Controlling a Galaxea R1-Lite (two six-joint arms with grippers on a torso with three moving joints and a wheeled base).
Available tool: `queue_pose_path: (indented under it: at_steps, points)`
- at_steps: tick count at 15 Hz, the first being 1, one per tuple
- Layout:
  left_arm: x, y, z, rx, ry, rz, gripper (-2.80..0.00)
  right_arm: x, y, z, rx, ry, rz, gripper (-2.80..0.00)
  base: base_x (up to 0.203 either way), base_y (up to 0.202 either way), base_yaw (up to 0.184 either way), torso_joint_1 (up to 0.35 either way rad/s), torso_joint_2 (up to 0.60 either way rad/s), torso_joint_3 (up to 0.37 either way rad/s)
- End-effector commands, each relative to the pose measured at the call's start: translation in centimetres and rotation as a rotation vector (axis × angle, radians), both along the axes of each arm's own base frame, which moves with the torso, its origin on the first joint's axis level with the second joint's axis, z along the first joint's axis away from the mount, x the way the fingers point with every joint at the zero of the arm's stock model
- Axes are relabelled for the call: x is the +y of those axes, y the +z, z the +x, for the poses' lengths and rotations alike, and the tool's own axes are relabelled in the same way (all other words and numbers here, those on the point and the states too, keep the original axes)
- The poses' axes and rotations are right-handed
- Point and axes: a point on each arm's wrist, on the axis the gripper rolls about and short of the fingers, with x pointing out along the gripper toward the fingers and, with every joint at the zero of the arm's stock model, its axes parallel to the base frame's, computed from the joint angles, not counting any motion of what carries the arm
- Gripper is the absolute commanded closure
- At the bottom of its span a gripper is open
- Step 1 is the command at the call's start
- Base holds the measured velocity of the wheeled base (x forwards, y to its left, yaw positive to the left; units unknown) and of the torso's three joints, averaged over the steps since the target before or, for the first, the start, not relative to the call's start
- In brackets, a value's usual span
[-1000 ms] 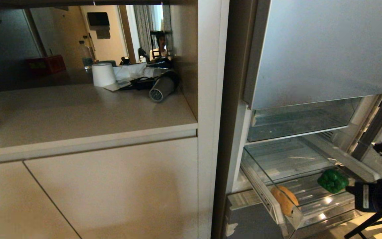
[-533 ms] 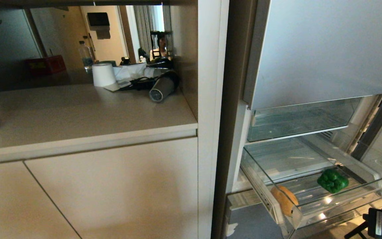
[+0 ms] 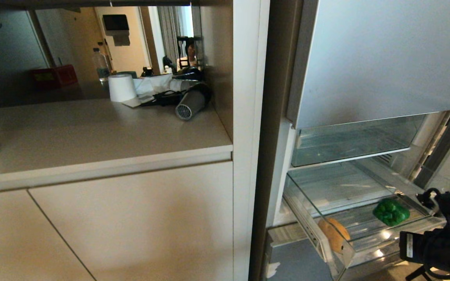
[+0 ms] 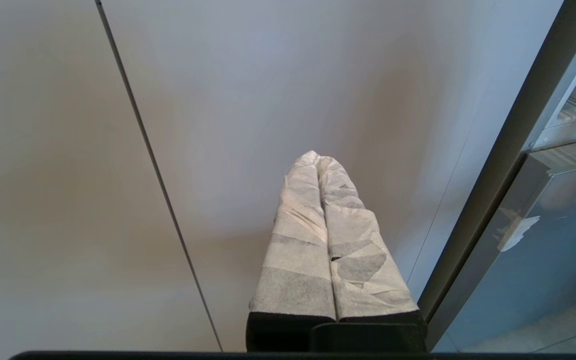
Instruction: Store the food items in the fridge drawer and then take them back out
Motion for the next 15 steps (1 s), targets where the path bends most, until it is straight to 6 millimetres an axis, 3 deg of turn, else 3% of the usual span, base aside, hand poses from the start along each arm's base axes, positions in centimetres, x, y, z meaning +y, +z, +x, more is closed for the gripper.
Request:
queue_pose_path:
  at_steps: [1, 7, 15]
  points:
    - [0.0, -0.1, 0.0, 0.003, 0.0, 0.0, 0.0, 0.0, -0.9, 1.4, 0.046, -0.002, 0.001, 0.0, 0.0, 0.0, 0.0, 0.0, 0.0, 0.0]
    - [0.0, -0.1, 0.0, 0.003, 0.0, 0.0, 0.0, 0.2, -0.4, 4.9, 0.013, -0.004, 0.002, 0.0, 0.0, 0.0, 0.0, 0.0, 0.0, 0.0]
    - [0.0, -0.1, 0.0, 0.003, 0.0, 0.0, 0.0, 0.4, -1.7, 10.9, 0.014, -0.005, 0.004, 0.0, 0.0, 0.0, 0.0, 0.0, 0.0, 0.0]
